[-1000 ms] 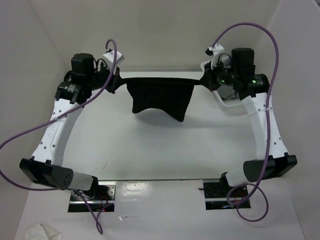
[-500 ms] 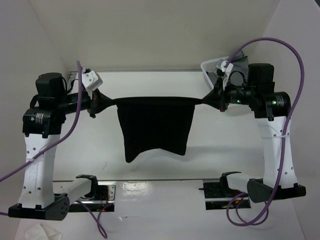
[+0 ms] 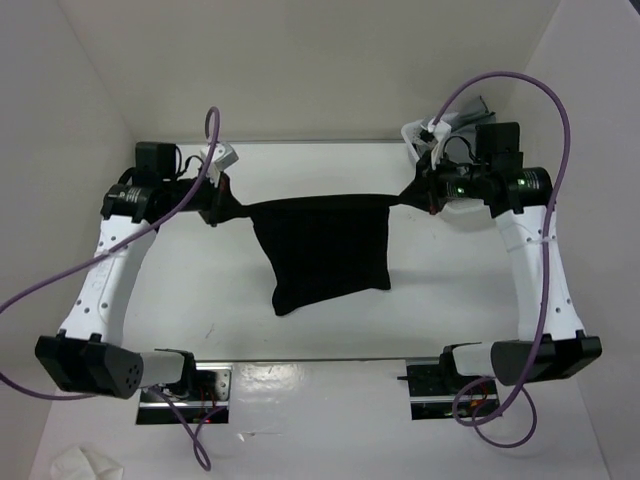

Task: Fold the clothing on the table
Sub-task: Flatten the skirt out

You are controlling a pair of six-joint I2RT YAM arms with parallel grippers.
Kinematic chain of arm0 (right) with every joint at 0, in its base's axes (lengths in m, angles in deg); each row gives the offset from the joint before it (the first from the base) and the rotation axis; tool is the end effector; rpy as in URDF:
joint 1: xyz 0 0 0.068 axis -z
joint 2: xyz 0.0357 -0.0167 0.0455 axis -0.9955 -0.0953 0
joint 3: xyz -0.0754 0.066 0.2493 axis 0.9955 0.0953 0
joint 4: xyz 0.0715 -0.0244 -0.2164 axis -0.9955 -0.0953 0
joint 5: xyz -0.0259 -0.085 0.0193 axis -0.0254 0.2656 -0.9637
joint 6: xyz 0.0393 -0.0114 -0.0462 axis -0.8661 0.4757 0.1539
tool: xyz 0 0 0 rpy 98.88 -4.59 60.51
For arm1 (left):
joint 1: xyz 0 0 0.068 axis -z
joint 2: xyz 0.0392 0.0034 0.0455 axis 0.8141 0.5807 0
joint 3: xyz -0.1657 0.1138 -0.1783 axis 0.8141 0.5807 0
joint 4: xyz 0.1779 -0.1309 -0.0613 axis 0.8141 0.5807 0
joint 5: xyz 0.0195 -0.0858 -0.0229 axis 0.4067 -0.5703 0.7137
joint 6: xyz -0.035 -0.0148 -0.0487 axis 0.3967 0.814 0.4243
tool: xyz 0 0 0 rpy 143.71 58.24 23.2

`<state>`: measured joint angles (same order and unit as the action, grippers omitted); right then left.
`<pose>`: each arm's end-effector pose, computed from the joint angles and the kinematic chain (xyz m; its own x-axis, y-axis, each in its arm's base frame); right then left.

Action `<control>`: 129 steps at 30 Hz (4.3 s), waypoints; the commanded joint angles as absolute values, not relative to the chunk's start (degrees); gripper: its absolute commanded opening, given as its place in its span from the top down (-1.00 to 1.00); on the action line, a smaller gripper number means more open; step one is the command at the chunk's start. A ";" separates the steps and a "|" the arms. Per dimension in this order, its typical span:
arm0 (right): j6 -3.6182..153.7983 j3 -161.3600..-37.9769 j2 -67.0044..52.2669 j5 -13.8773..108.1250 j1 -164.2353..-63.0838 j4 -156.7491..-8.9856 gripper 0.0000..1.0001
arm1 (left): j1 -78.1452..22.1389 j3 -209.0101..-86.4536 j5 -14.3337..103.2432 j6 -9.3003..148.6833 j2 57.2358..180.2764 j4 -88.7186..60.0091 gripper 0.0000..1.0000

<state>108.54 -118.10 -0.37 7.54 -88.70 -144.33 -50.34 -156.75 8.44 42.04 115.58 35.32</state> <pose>0.2012 0.0491 0.4207 -0.3317 -0.3295 -0.8840 -0.8295 0.5482 0.1069 0.2199 -0.0487 0.3859 -0.4331 0.2302 -0.8715 0.7450 0.6356 -0.2024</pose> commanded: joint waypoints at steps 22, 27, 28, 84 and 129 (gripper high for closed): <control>100.19 -111.83 -24.19 39.11 -94.46 -112.16 1.00 | -47.12 -176.17 29.76 46.16 152.07 19.57 1.00; 100.19 -115.61 -26.39 43.68 -94.46 -109.44 1.00 | -47.12 -182.42 37.15 46.77 154.09 18.33 0.95; 100.19 -116.14 -26.40 44.47 -94.46 -108.73 1.00 | -47.12 -183.31 37.16 46.77 154.79 18.33 0.92; 101.06 -119.21 -41.86 50.19 -104.14 -113.30 -0.92 | -27.26 -157.82 34.17 51.26 155.76 8.76 -1.00; 96.58 -137.84 -60.22 39.82 -100.62 -119.80 -0.92 | -25.67 -157.39 31.89 53.54 158.84 10.42 -1.00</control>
